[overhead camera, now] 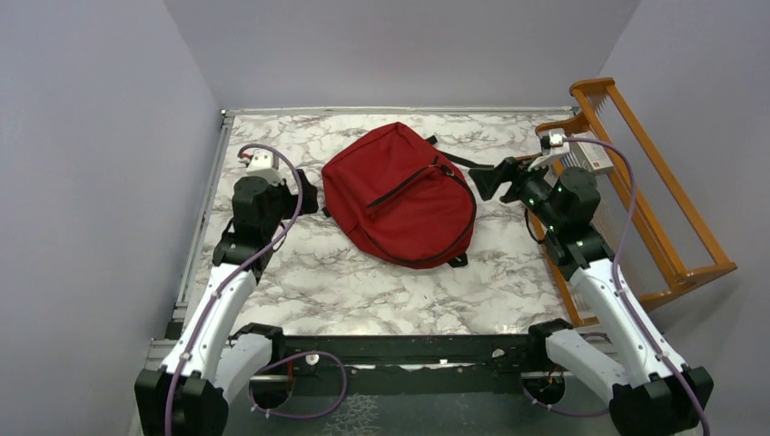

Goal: Pack the student bag
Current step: Reset both arms

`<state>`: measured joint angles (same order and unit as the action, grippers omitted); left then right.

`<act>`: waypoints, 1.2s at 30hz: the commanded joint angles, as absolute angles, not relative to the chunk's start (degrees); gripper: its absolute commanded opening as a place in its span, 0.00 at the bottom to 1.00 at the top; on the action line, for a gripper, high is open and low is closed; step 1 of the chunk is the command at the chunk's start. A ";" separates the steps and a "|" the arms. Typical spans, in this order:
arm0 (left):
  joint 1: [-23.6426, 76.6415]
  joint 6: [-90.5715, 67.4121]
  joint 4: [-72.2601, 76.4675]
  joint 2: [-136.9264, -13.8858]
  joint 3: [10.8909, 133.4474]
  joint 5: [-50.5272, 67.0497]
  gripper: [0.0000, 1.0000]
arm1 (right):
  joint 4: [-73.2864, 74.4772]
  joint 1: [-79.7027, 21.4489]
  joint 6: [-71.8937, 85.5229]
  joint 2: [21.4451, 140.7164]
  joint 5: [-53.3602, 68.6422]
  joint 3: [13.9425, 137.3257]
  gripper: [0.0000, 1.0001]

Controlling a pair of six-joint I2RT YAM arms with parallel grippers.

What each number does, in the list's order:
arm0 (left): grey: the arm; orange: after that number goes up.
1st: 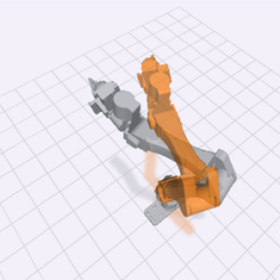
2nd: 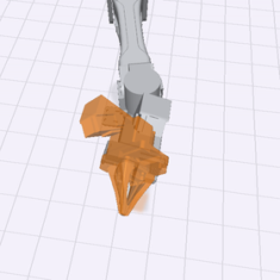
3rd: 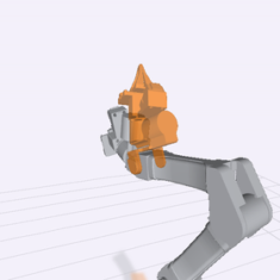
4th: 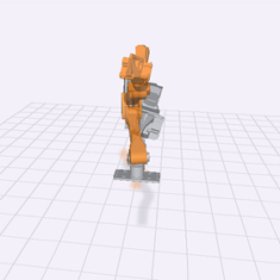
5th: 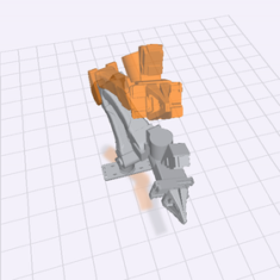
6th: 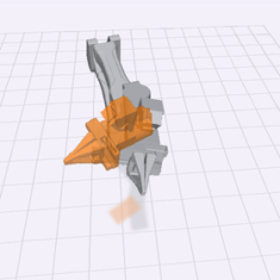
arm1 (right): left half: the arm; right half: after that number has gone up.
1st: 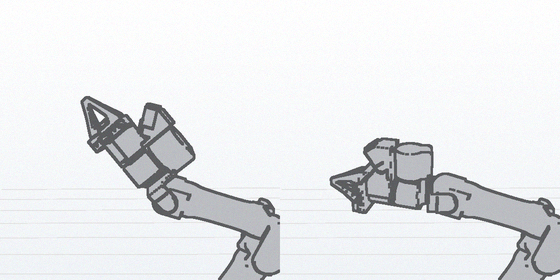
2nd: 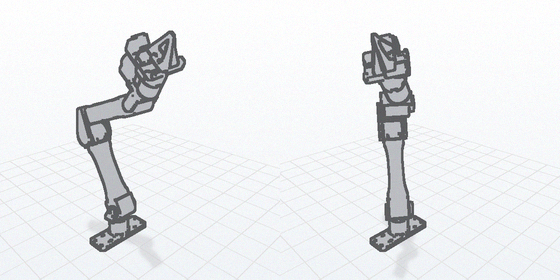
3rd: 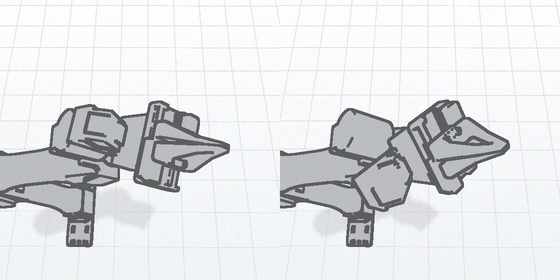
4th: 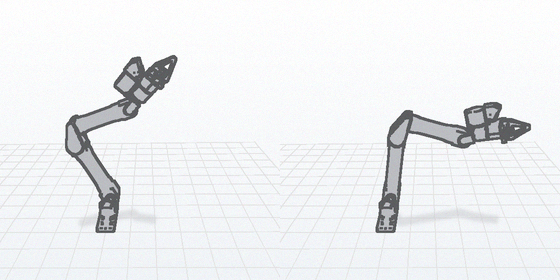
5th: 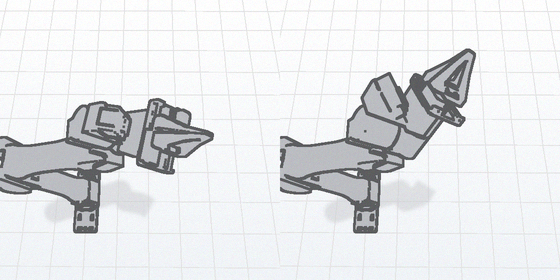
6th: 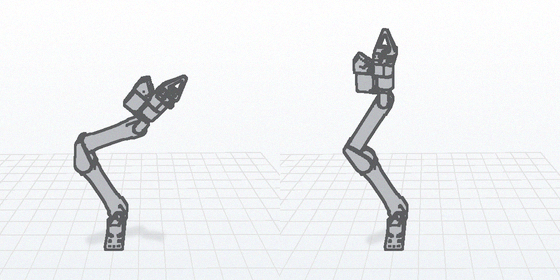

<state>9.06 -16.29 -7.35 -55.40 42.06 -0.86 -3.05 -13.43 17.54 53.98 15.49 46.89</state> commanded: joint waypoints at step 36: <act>8.88 -18.26 -12.17 -37.29 34.20 -8.65 0.99 | -3.02 -13.37 14.73 30.27 -1.07 28.86 1.00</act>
